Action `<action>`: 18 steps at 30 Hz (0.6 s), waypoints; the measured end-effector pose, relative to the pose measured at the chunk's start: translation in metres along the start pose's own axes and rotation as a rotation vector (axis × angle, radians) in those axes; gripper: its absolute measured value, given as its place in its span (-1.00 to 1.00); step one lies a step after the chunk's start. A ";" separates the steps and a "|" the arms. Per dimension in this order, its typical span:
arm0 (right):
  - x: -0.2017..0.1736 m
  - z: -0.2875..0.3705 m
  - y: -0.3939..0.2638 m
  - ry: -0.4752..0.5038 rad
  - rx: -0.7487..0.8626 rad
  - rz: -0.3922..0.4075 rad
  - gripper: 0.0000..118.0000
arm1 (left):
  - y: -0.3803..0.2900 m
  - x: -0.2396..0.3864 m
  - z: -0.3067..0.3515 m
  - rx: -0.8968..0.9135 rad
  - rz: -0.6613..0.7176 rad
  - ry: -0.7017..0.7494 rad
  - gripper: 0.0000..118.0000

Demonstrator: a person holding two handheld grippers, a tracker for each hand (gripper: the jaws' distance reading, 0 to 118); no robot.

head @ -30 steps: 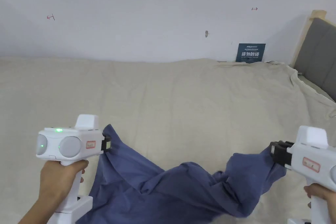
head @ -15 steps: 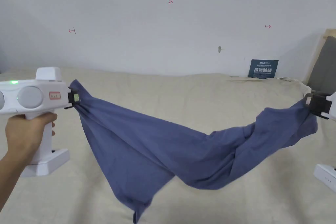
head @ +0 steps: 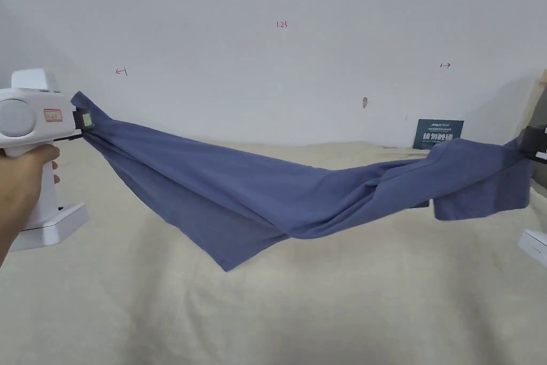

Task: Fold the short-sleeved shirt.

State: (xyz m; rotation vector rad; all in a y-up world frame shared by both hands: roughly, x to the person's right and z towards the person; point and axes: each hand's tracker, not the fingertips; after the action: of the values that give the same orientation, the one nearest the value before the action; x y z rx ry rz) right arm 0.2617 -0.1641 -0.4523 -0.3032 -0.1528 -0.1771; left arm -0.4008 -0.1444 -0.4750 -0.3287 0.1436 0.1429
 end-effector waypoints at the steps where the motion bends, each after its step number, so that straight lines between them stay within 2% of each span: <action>1: 0.000 -0.004 -0.003 -0.001 0.000 -0.003 -0.97 | -0.004 -0.001 -0.002 0.004 0.007 -0.004 -1.00; 4: -0.001 -0.019 -0.023 -0.015 -0.025 -0.007 -0.97 | -0.025 -0.002 -0.016 -0.006 -0.007 -0.004 -1.00; 11: 0.008 -0.037 -0.104 -0.032 -0.183 -0.024 -0.97 | -0.111 -0.011 -0.031 -0.154 -0.020 0.004 -1.00; 18: 0.027 -0.013 -0.205 -0.056 -0.348 -0.027 -0.97 | -0.212 -0.033 -0.010 -0.323 -0.030 0.029 -1.00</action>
State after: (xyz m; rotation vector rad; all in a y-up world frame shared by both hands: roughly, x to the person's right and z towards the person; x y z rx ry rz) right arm 0.2494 -0.3643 -0.4018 -0.6533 -0.1814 -0.2227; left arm -0.3997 -0.3498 -0.4129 -0.6547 0.1441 0.1321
